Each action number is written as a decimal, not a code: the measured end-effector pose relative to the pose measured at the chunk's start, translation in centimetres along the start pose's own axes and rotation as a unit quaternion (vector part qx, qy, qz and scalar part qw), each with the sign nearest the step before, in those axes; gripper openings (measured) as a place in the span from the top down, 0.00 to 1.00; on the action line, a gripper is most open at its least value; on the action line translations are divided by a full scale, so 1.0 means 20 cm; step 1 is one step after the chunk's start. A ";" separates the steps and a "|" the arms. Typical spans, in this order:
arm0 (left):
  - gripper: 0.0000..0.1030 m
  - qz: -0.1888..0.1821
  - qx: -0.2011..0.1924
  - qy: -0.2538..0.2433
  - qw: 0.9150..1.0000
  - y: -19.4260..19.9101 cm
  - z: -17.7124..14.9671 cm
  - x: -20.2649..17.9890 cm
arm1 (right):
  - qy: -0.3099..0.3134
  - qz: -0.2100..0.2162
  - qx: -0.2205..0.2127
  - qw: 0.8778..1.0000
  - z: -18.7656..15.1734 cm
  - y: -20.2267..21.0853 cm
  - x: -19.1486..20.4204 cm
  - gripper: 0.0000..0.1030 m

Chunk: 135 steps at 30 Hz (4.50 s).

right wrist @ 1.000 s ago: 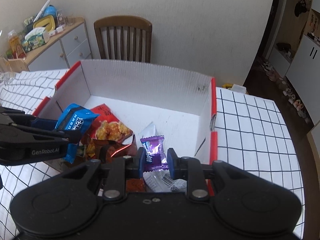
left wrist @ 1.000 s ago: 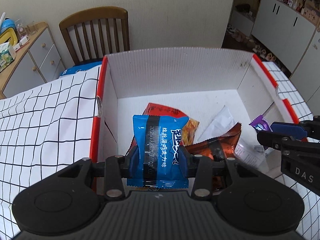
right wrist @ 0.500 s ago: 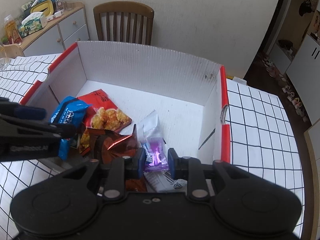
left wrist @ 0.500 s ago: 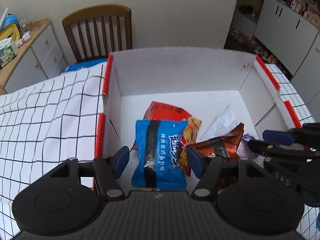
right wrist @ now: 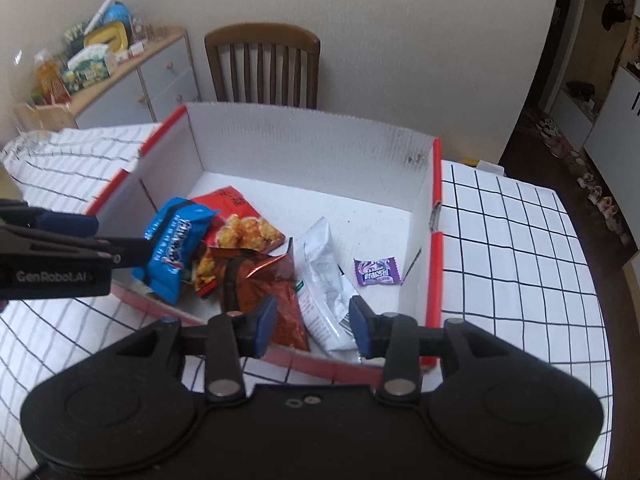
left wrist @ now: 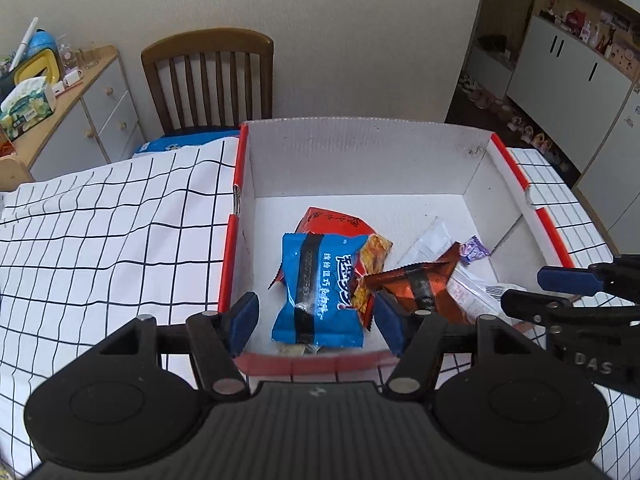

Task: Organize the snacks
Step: 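Withdraw both open tools from the red box, then lower both open tools toward the yellow wrapper and clear-orange stick packet, then grasp the clear-orange stick packet with the right tool while the left tool grasps the yellow wrapper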

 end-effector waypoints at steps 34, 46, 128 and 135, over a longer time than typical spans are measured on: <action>0.39 -0.007 -0.091 0.000 0.996 0.71 -0.22 -0.21 | -0.013 0.049 -0.117 0.992 -0.22 0.75 0.02 0.37; 0.33 -0.002 -0.099 0.005 0.995 0.83 -0.38 -0.22 | -0.006 0.066 -0.137 0.988 -0.38 0.90 0.04 0.23; 0.36 -0.023 0.087 0.073 0.993 0.17 -1.04 0.05 | 0.052 0.085 0.047 0.994 -0.88 0.06 0.46 0.58; 0.62 -0.035 0.093 0.071 0.992 0.18 -1.04 0.03 | 0.074 0.079 0.046 0.993 -0.88 0.06 0.50 0.76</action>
Point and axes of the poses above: each gripper's, at about its wrist camera, not at the fingertips, and y roughly against the way its jaws point, x to its left, z to its top, the point moved 6 cm from there along -y, roughly the way its jaws point, and after that the axes turned 4 degrees about z, right-handed, at the moved point
